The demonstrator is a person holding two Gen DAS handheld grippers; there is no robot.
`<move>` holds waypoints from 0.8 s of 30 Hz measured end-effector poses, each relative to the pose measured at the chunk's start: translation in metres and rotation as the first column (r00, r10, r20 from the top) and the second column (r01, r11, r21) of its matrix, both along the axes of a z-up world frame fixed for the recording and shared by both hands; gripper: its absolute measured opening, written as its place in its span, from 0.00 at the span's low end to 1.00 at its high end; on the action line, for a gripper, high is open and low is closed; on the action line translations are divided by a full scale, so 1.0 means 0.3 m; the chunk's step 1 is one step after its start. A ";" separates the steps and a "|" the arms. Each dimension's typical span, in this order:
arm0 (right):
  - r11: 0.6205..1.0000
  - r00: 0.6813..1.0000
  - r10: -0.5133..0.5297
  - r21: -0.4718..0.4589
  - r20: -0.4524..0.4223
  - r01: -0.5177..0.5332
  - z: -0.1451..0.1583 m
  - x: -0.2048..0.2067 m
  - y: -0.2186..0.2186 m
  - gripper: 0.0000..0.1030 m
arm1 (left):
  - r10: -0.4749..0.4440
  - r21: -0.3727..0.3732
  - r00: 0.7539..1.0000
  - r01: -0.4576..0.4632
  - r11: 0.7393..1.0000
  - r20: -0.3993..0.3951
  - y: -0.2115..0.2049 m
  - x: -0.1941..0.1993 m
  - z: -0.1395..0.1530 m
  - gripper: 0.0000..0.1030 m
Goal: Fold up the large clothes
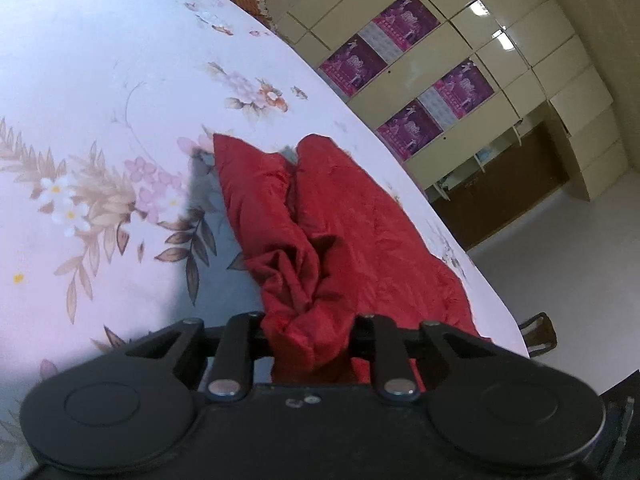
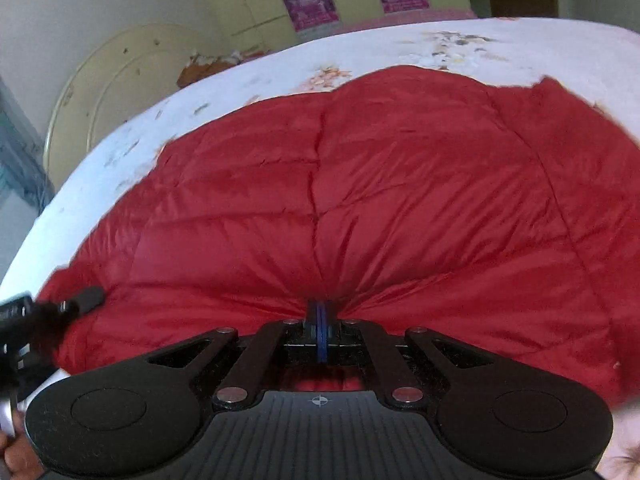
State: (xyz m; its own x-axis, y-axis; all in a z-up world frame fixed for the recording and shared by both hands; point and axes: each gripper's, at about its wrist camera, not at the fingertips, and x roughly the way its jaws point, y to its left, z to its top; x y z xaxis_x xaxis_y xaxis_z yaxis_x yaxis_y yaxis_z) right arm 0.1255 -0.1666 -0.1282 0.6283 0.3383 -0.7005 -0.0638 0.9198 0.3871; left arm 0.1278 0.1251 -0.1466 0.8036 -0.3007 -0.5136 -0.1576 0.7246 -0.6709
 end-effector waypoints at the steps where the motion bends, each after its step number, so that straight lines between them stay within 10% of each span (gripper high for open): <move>1: 1.000 1.000 -0.001 0.002 -0.007 0.001 0.013 0.000 -0.004 0.00 | -0.007 0.010 1.000 0.007 1.000 0.004 0.001 0.005 0.007 0.19; 6: 0.998 0.999 -0.021 0.055 0.031 0.019 0.129 -0.106 -0.059 0.00 | -0.034 0.059 0.999 0.033 0.998 0.014 -0.010 0.020 0.031 0.19; 17: 1.000 0.995 0.009 0.002 -0.097 -0.008 0.018 -0.081 -0.006 0.00 | -0.217 0.306 0.956 0.150 0.940 0.198 -0.157 0.000 0.217 0.19; 24: 0.994 0.997 -0.080 0.072 0.021 0.079 0.117 0.043 -0.022 0.00 | -0.240 0.339 0.955 0.170 0.925 0.174 -0.162 0.006 0.223 0.19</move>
